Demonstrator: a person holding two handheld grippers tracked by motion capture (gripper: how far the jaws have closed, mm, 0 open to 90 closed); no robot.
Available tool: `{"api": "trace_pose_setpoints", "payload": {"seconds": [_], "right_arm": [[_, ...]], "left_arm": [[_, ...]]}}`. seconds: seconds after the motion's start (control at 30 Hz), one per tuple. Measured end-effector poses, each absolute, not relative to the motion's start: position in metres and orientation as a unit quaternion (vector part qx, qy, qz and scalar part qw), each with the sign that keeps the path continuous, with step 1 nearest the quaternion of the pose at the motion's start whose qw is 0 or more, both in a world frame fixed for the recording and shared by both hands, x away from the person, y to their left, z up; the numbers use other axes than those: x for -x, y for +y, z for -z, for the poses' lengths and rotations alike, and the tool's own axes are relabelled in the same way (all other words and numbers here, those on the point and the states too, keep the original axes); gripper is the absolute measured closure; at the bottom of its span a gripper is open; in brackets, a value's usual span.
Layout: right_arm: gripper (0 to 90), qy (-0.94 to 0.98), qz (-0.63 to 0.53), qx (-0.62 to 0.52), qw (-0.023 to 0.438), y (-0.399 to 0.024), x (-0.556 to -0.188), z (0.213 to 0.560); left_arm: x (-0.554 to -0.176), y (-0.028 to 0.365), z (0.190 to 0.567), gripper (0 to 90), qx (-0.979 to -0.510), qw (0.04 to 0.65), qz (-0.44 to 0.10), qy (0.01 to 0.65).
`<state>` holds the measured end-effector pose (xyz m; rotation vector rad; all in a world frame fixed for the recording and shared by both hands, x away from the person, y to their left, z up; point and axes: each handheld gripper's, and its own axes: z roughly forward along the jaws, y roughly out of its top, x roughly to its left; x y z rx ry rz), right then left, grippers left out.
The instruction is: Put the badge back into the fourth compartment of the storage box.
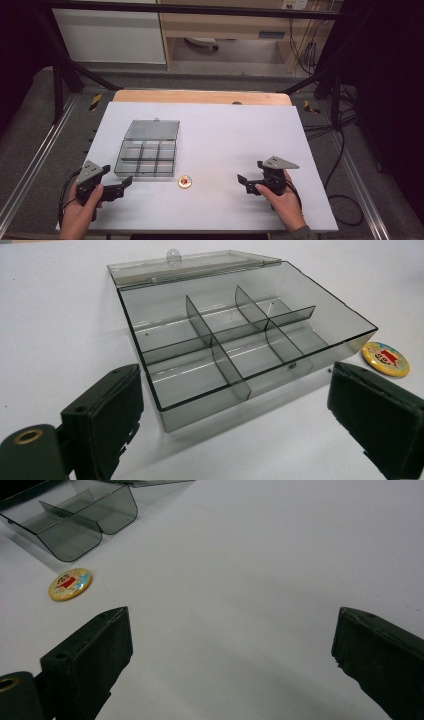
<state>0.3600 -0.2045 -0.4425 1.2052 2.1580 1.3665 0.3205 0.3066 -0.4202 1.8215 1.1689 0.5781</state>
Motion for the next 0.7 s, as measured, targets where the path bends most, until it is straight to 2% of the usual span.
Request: {"api": "trace_pose_setpoints", "payload": {"seconds": [0.7], "right_arm": [[4.4, 0.786, -0.466, -0.385, 0.127, -0.156, -0.349, 0.450]], "left_arm": [[-0.320, 0.306, 0.421, 8.0, -0.732, 0.436, -0.231, 0.470]]}}
